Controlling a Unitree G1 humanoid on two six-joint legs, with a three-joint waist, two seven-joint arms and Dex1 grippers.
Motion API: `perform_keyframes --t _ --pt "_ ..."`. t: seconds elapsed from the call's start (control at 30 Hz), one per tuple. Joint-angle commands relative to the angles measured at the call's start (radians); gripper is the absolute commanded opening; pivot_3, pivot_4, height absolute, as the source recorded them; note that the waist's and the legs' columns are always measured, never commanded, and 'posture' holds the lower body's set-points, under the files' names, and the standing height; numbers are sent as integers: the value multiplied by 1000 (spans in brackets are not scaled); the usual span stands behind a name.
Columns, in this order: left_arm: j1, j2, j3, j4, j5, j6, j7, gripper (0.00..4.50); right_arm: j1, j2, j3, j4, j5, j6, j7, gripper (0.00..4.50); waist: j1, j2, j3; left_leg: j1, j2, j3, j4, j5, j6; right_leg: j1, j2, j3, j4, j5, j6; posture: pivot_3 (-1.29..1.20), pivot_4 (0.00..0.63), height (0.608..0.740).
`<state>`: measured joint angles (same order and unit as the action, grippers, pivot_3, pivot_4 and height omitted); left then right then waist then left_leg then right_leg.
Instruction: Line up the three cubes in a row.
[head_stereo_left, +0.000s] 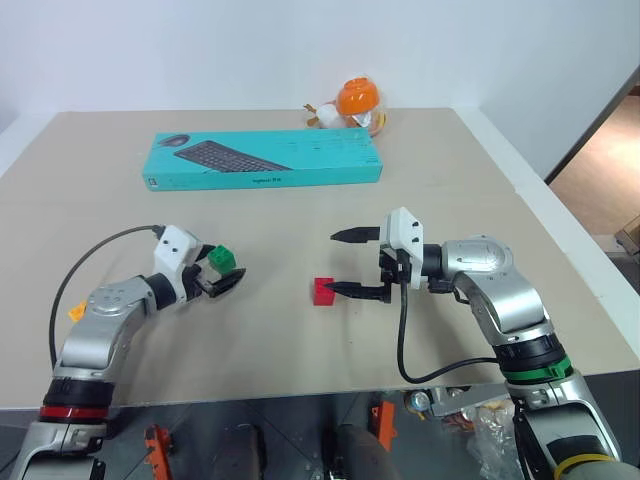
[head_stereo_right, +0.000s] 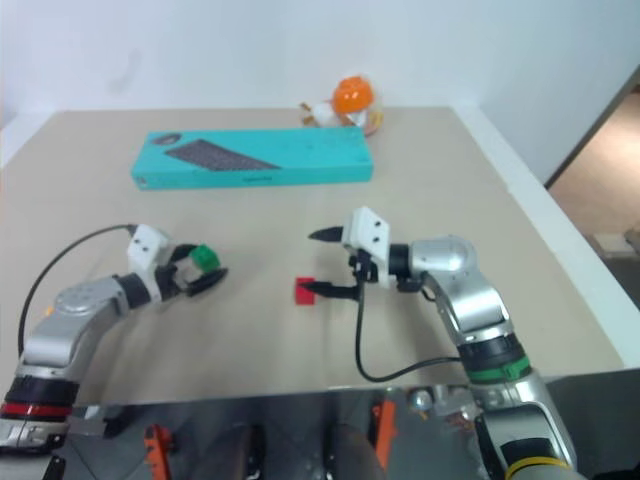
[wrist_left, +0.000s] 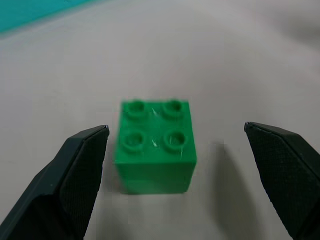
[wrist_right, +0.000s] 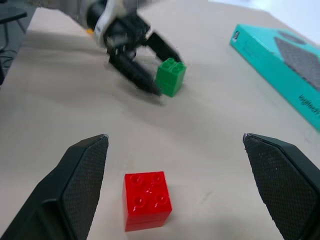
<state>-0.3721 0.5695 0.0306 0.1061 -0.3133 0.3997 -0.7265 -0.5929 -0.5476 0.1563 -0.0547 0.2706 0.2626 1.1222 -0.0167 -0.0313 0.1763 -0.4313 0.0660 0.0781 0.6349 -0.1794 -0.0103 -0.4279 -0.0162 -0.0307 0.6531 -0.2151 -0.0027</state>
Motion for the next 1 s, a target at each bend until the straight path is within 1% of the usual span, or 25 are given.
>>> perform_keyframes --t 0.03,0.1,0.2,0.3,0.47,0.7,0.83,0.9,1.0 --pt "-64 3 -19 40 31 15 -1 3968 -3 -19 -39 -38 13 -11 -18 4500 0 0 0 0 0 0 0 0 0 0 0 0 0 0 0 0 150 740" --pt "-78 2 -30 59 47 23 2 3349 -1 -25 -40 -36 12 -15 -23 4500 0 0 0 0 0 0 0 0 0 0 0 0 0 0 0 0 150 740" --pt "-89 10 -54 69 70 17 -21 2284 0 -31 -42 -33 12 -20 -29 4500 -1 0 0 0 0 0 0 0 0 -1 0 1 0 0 0 0 150 740" --pt "-97 22 -63 56 76 37 -44 1364 3 -37 -44 -32 13 -26 -29 4500 -1 0 0 0 0 0 0 0 0 0 0 1 0 -1 0 0 150 740" --pt "-121 60 -86 21 90 43 -110 1389 4 -45 -43 -26 14 -35 -29 4500 -1 0 0 0 0 0 0 0 0 0 0 1 0 0 0 0 150 740" --pt "-141 117 -167 -99 68 -77 -367 1389 -8 -57 -36 0 1 -66 -23 4500 0 0 0 -1 -1 0 0 0 0 -1 0 1 0 0 0 0 150 740" --pt "-153 128 -215 -75 82 -169 -489 1389 -13 -58 -32 10 -9 -79 -31 4500 -1 0 0 -1 -1 1 0 0 0 -1 0 1 0 0 0 0 150 740" --pt "-162 139 -247 -38 114 -238 -541 1389 -10 -56 -32 3 -7 -76 -36 4500 -1 0 0 -1 -1 1 0 0 0 -1 0 1 0 0 0 0 150 740" --pt "-183 133 -269 -3 125 -265 -589 1389 6 -59 -36 -24 3 -60 -40 4500 0 0 0 -1 0 0 0 0 0 -2 1 1 1 0 0 0 150 740"
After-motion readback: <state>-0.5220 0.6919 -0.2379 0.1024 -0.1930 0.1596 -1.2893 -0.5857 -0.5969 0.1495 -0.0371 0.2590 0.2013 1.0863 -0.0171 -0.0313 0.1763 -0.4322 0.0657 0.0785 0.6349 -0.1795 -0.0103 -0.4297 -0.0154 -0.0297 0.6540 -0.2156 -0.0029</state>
